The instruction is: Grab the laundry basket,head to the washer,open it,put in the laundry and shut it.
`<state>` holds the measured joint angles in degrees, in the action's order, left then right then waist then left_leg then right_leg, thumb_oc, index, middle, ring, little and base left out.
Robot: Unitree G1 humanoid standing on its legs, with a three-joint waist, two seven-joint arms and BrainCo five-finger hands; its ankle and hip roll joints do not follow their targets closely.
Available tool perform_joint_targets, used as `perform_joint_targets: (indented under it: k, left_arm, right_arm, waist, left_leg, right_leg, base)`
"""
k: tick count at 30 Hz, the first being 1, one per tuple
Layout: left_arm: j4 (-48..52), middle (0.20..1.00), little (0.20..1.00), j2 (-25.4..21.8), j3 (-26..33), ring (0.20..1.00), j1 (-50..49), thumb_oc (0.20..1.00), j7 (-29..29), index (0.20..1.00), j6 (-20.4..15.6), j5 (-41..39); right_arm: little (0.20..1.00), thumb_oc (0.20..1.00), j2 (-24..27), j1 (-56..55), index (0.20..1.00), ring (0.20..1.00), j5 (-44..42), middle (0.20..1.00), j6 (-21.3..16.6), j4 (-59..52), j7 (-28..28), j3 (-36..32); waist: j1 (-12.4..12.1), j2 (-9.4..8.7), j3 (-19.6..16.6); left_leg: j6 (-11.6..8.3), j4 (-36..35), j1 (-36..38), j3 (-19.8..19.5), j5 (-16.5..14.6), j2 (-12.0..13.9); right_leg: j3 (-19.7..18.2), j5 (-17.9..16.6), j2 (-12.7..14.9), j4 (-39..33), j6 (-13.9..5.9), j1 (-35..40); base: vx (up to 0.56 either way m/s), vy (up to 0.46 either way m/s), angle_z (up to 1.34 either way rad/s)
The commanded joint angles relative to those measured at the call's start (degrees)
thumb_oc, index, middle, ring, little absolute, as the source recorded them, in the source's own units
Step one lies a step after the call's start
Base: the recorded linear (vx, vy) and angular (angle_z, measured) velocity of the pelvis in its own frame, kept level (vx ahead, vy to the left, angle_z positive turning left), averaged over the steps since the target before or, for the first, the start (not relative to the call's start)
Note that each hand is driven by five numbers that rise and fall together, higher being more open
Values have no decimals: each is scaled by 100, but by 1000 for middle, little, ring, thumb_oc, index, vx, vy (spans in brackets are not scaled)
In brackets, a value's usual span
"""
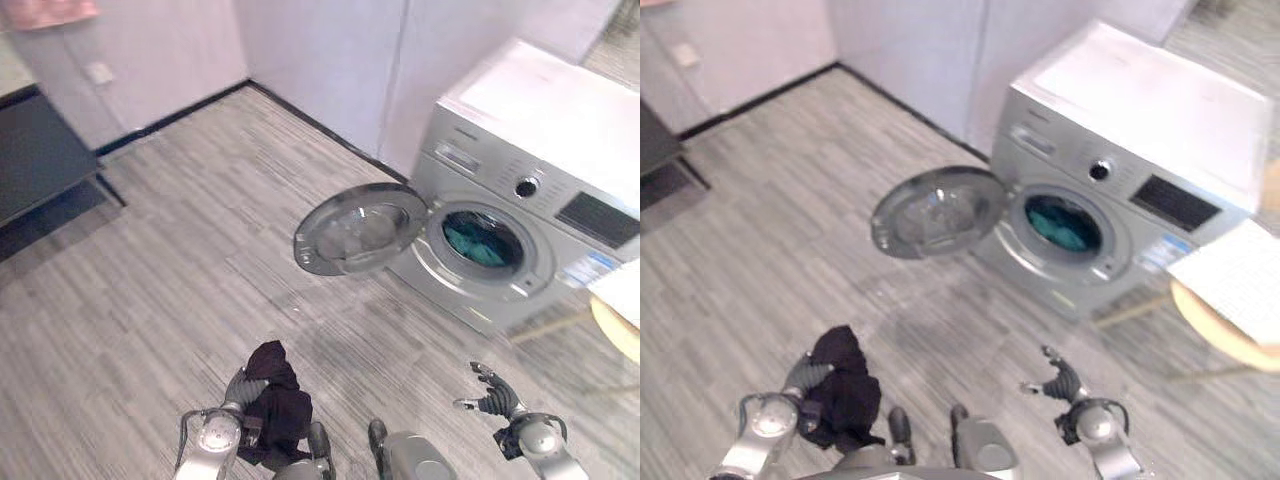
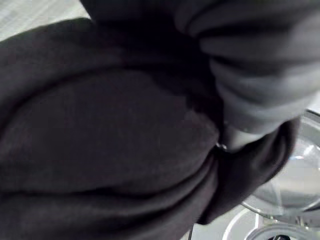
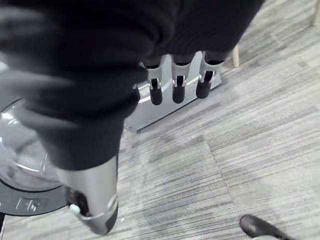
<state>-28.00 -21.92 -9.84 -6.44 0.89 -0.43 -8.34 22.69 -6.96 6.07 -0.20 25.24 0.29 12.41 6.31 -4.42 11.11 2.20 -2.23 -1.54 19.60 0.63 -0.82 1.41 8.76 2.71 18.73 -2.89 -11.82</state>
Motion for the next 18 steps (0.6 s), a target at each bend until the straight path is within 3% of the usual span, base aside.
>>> perform_joint_targets:
  k: [1,3,4,5,6,8,9,12,13,14,15,17,18]
  left_arm:
    - [375,200,200,-30,147,200,45,200,-103,200,-296,-38]
    - [336,200,200,-21,233,200,58,200,-170,200,-292,-77]
    - [334,200,200,-18,232,200,59,200,-170,200,-292,-77]
    - [303,200,200,-22,266,200,113,200,-198,200,-299,-80]
    - [298,200,200,-20,264,200,116,200,-199,200,-302,-80]
    - [265,200,200,32,259,200,162,200,-198,200,-299,-76]
    - [211,200,200,72,208,200,206,200,-177,200,-330,-51]
    - [165,200,200,120,161,200,190,200,-137,200,-342,-11]
    - [141,200,200,172,112,200,202,200,-132,200,-343,-21]
    - [127,200,200,224,56,200,243,200,-129,200,-338,-32]
    - [125,200,200,273,-42,200,298,200,-109,200,-321,-60]
    - [122,200,200,278,-47,200,302,200,-110,200,-323,-61]
    - [71,200,200,311,-159,200,356,200,-103,200,-349,-103]
  right_arm:
    - [1000,1000,129,345,1000,1000,-155,1000,-183,-60,4,-53]
    - [1000,1000,83,415,1000,1000,-179,1000,-161,-22,-42,-74]
    - [1000,1000,85,415,1000,1000,-179,1000,-158,-21,-43,-74]
    - [1000,1000,53,441,1000,1000,-179,1000,-129,3,-58,-81]
    - [1000,1000,53,442,1000,1000,-177,1000,-128,5,-59,-82]
    - [1000,1000,31,441,1000,1000,-133,1000,-105,22,-57,-89]
    - [1000,1000,30,395,1000,1000,-126,1000,-105,44,-59,-111]
    - [1000,1000,25,285,1000,1000,-150,1000,-110,66,-56,-153]
    - [1000,1000,60,268,1000,1000,-142,1000,-113,83,-64,-163]
    - [1000,1000,128,287,1000,1000,-128,1000,-136,75,-95,-169]
    - [1000,1000,218,260,1000,1000,-167,1000,-154,70,-144,-184]
    - [1000,1000,224,257,1000,1000,-169,1000,-155,69,-144,-188]
    - [1000,1000,347,272,1000,1000,-265,1000,-155,54,-138,-157]
  waist:
    - [-126,8,-58]
    - [-106,98,-66]
    - [-107,122,-67]
    - [-85,138,-20]
    - [-86,164,-13]
    - [-48,191,44]
    - [3,175,40]
    - [51,163,-32]
    - [95,215,-82]
    - [120,280,-98]
    - [120,287,-108]
    - [130,314,-111]
    - [37,245,-90]
  left_leg:
    - [-254,581,81,-104,-655,340]
    - [-305,376,403,121,-815,390]
    - [-308,361,425,113,-845,403]
    - [-350,319,589,261,-873,441]
    - [-354,314,615,249,-906,461]
    - [-399,321,834,339,-1014,466]
    - [-430,399,1007,321,-1198,390]
    - [-510,582,1160,282,-1370,398]
    - [-612,797,1143,268,-1342,541]
    - [-777,1275,1005,226,-1069,793]
    - [-988,2100,753,214,-468,1245]
    - [-1024,2162,714,182,-478,1300]
    - [-947,2884,411,-365,-246,1210]
  right_leg:
    - [850,-474,216,-808,-317,448]
    - [1408,-763,505,-1177,-443,118]
    - [1411,-753,485,-1189,-457,139]
    - [1805,-1019,740,-1513,-564,-93]
    - [1811,-1006,716,-1523,-581,-63]
    - [2075,-1193,940,-1771,-675,-174]
    - [2062,-1297,1063,-1842,-728,-155]
    - [2055,-1407,1109,-1780,-721,-39]
    - [2076,-1402,1059,-1761,-661,23]
    - [2081,-1349,945,-1771,-556,107]
    - [2108,-1188,769,-1830,-337,322]
    - [2135,-1176,727,-1846,-310,332]
    - [1880,-864,397,-1966,-28,718]
  base:
    - [173,-35,-175]
    - [235,-58,-150]
    - [343,-142,-76]
    - [178,-90,-9]
    - [249,-149,-14]
    - [292,-146,-12]
    - [293,-144,-14]
    - [308,-174,-10]
    - [310,-319,-11]
    - [325,-460,-10]
    - [220,-374,13]
    - [223,-251,14]
    - [452,-310,-28]
